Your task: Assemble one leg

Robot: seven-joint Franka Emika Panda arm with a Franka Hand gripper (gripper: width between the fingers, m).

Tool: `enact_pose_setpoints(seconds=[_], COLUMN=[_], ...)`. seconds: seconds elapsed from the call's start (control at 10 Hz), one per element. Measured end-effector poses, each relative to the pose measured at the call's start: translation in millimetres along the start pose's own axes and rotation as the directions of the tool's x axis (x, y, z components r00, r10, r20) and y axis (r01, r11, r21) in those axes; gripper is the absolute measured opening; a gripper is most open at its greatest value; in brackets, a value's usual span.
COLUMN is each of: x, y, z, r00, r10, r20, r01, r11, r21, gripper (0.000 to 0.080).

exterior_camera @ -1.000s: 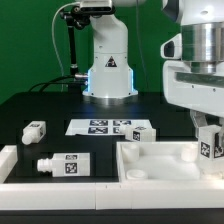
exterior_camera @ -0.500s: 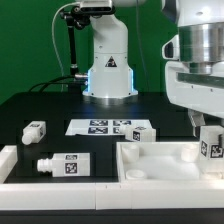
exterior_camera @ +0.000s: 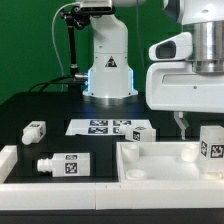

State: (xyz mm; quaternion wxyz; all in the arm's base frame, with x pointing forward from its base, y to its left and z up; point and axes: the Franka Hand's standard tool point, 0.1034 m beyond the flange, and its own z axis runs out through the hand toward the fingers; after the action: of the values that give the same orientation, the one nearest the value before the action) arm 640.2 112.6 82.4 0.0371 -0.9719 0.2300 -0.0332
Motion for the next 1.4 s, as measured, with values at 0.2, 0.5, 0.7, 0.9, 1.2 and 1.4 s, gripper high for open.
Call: enact_pose_setpoints(seconds=[0.2, 0.5, 0.7, 0.9, 1.2, 1.4], x=[0.4, 0.5, 2.0, 2.3, 4.7, 5.0], y=[-5.1, -4.8, -2.5, -1.6, 3.6, 5.9], z=[1.6, 1.7, 1.7, 2.4, 3.4, 4.0], r00=[0.935, 0.954, 0.992, 0.998, 0.86, 0.669], r10=[-0.355, -0.3, -0.128, 0.065, 0.509, 0.743], r20=[-0.015, -0.017, -0.022, -0.027, -0.011, 0.02], r01=[0.355, 0.299, 0.127, -0.066, -0.509, -0.744], r11=[0.935, 0.954, 0.992, 0.998, 0.861, 0.668], r21=[-0.025, -0.024, -0.023, -0.02, 0.008, 0.022], gripper=[0.0649, 0.0352, 0.0288, 0.0288, 0.0288, 0.0288])
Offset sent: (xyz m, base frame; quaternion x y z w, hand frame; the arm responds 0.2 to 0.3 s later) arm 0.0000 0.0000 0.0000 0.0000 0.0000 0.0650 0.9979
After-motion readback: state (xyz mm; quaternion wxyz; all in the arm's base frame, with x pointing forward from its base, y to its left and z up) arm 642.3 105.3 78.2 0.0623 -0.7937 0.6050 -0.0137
